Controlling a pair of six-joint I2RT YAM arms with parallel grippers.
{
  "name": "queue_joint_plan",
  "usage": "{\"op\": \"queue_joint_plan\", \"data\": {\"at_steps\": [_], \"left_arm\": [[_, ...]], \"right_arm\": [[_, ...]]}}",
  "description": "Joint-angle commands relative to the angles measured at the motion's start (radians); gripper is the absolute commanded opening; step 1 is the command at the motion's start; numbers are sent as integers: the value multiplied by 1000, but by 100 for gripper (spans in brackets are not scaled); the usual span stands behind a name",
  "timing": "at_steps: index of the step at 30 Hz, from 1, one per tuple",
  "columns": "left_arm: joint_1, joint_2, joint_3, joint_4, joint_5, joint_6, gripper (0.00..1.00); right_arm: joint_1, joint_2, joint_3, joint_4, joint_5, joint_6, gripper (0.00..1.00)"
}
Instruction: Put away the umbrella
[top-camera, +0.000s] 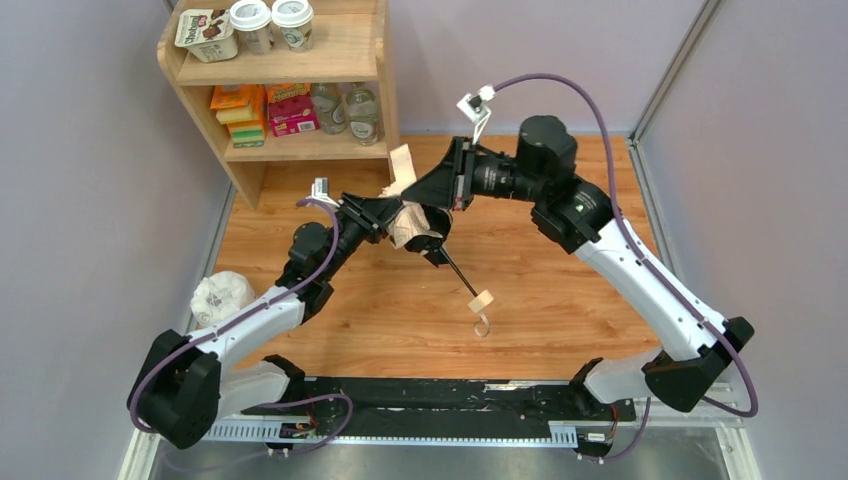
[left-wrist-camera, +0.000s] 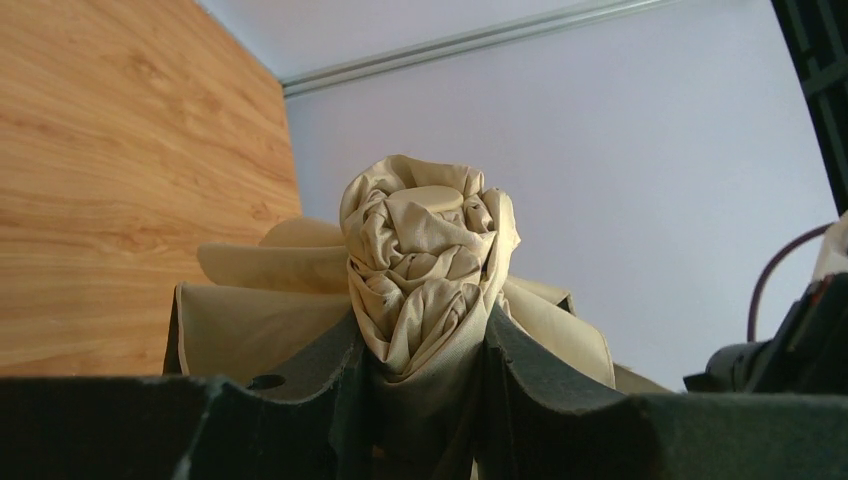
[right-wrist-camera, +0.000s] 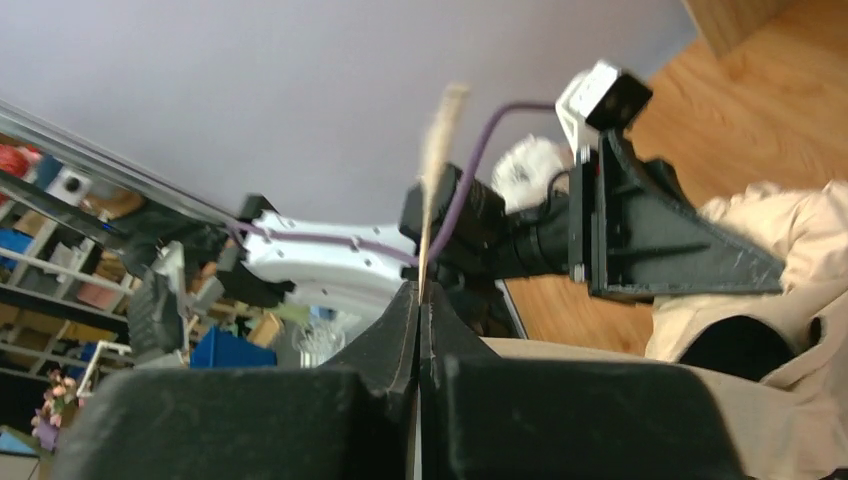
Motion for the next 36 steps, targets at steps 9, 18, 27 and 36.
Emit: {"op": "queue_joint_plan", "data": {"at_steps": [9, 18, 27, 36], "left_arm": [[4, 64, 95, 170, 44, -178, 0], [2, 223, 129, 499, 110, -365, 0], [-6, 188, 118, 513, 81, -369, 0], [-6, 231, 159, 617, 52, -306, 0]], "right_arm": [[135, 122, 127, -459, 49, -517, 0], [311, 263, 247, -691, 403, -839, 0], [379, 304, 283, -682, 804, -860, 22], [423, 231, 393, -797, 718, -736, 71]]}}
